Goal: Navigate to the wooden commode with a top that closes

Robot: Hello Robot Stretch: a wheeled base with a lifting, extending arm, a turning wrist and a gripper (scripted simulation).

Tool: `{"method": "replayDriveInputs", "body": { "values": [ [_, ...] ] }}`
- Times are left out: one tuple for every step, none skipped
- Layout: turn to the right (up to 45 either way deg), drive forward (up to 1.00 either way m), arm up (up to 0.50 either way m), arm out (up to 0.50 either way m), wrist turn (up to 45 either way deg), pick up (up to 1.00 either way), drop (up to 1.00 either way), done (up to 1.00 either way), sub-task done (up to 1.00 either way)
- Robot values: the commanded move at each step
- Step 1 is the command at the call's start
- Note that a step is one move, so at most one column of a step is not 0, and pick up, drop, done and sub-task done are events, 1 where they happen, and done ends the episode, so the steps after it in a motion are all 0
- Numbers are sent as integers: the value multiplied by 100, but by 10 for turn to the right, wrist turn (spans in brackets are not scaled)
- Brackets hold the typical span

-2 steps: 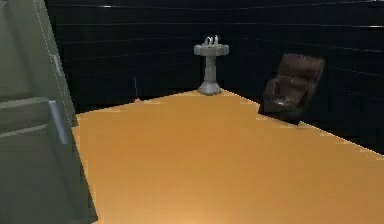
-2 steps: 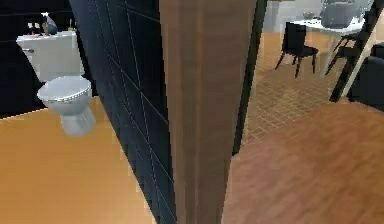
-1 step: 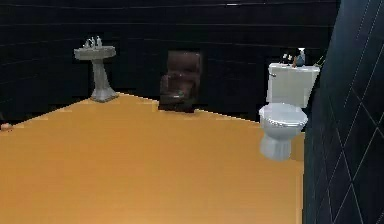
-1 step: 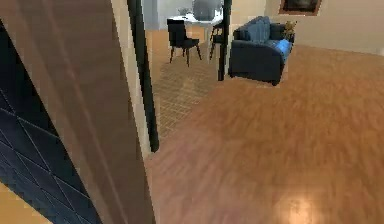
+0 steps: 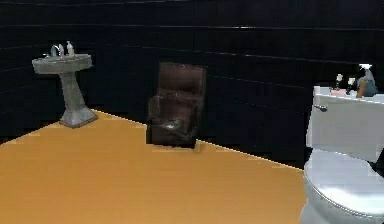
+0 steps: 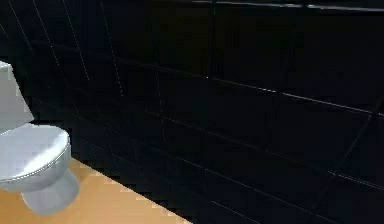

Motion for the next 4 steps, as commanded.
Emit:
{"method": "replayDriveInputs", "body": {
  "values": [
    [0,100,0,0,0,0,0,0,0],
    [60,0,0,0,0,0,0,0,0],
    [0,10,0,0,0,0,0,0,0],
    [-180,0,0,0,0,0,0,0,0]
  ]
}}
